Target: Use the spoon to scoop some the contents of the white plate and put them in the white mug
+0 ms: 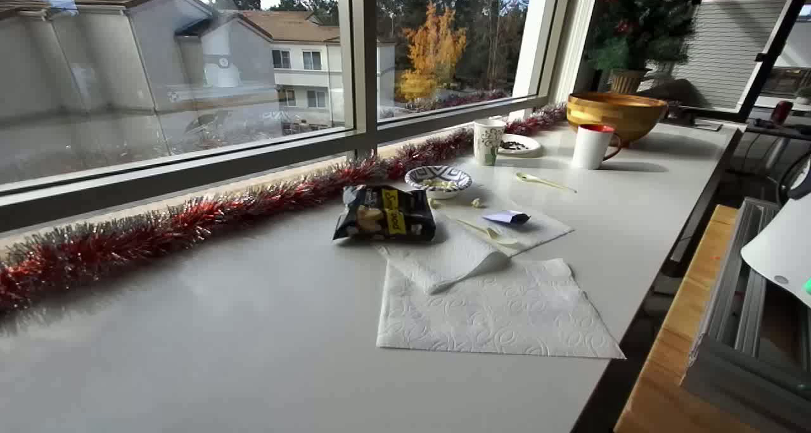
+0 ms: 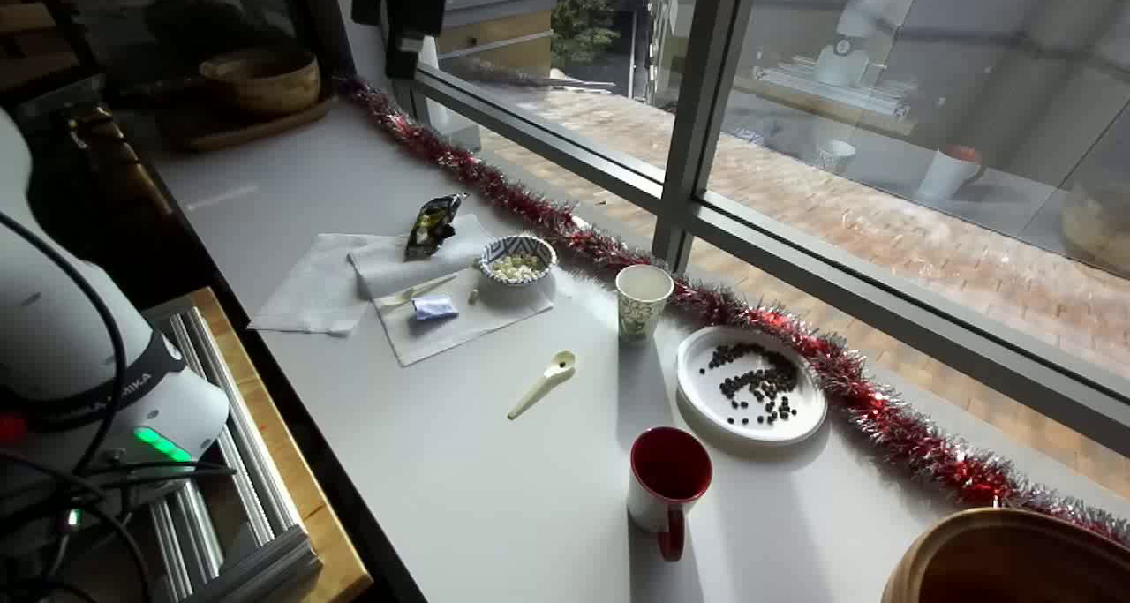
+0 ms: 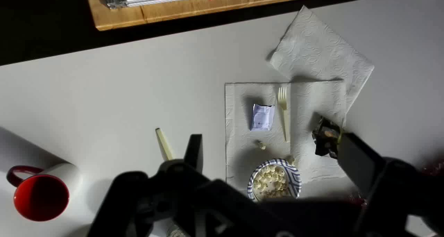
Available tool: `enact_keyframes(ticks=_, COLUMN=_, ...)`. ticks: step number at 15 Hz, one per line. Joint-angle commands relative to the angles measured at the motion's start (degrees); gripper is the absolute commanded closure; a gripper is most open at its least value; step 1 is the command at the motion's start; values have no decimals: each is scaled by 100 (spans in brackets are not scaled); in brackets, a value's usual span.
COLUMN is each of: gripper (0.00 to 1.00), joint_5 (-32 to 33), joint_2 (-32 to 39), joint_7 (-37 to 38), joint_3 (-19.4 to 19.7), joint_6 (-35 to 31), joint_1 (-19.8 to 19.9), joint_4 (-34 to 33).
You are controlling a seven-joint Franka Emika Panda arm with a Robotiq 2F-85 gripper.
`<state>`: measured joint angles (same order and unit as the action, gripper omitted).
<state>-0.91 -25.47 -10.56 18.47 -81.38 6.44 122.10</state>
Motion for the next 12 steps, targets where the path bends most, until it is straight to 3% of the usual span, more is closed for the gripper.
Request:
enact_keyframes(ticks=1, gripper=0, joint_5=-46, joint_2=33, joint_7=-61, joint_3=-128, joint_6=16, joint_1=166, joint_4=-18)
enact_keyframes(ticks=8, gripper=0, joint_5=-46, joint_2=33, joint_7=-61, joint_3=-128, joint_6=16, joint_1=166, joint_4=-18)
enact_keyframes(ticks=12, gripper=0, joint_5=264, joint_2=-407, joint_7=-59, joint_3=-446, joint_6=-1559, joint_1=151, joint_4=886)
